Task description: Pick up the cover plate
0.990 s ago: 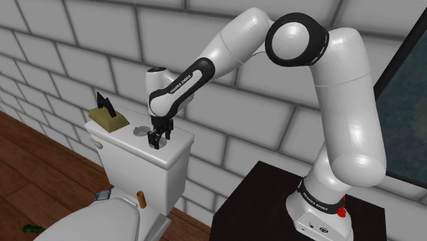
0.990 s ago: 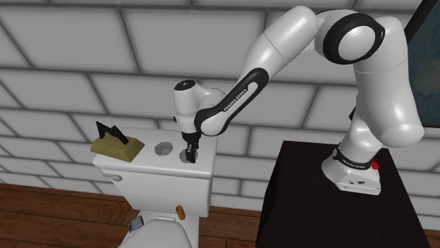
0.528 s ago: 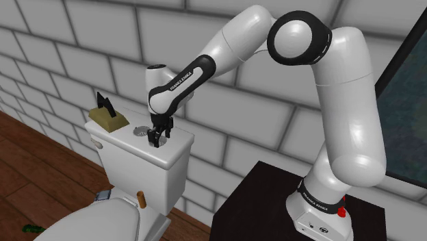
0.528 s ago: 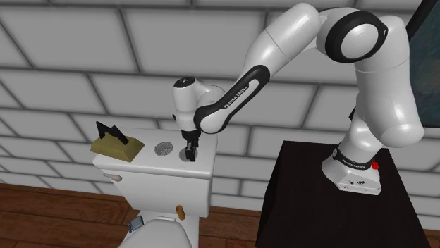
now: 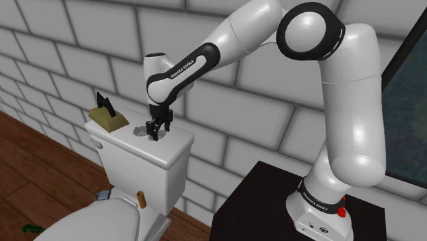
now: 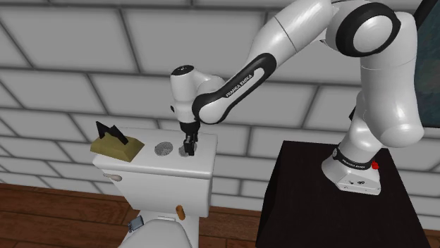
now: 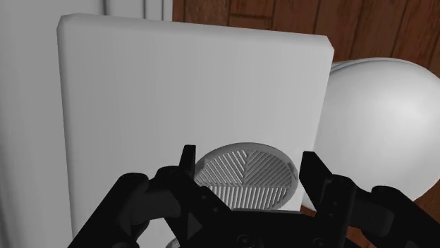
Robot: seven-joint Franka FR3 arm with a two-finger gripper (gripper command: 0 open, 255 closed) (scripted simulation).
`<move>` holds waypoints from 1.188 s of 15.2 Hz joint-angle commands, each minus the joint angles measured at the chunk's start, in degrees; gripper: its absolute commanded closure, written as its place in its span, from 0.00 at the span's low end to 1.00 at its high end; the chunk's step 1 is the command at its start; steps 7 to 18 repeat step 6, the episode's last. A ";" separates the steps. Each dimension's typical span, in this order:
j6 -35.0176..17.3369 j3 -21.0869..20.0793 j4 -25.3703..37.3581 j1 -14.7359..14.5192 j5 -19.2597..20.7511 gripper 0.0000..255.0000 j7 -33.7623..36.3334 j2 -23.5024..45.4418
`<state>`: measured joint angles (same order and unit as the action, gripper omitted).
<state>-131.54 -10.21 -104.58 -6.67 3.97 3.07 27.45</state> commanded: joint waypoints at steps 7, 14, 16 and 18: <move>3.30 -0.30 0.85 0.23 -0.53 1.00 -0.27 -2.46; 3.30 -0.30 0.85 0.23 -0.53 1.00 -0.27 -2.46; 3.30 -0.30 0.85 0.23 -0.53 1.00 -0.27 -2.46; 3.30 -0.30 0.85 0.23 -0.53 1.00 -0.27 -2.46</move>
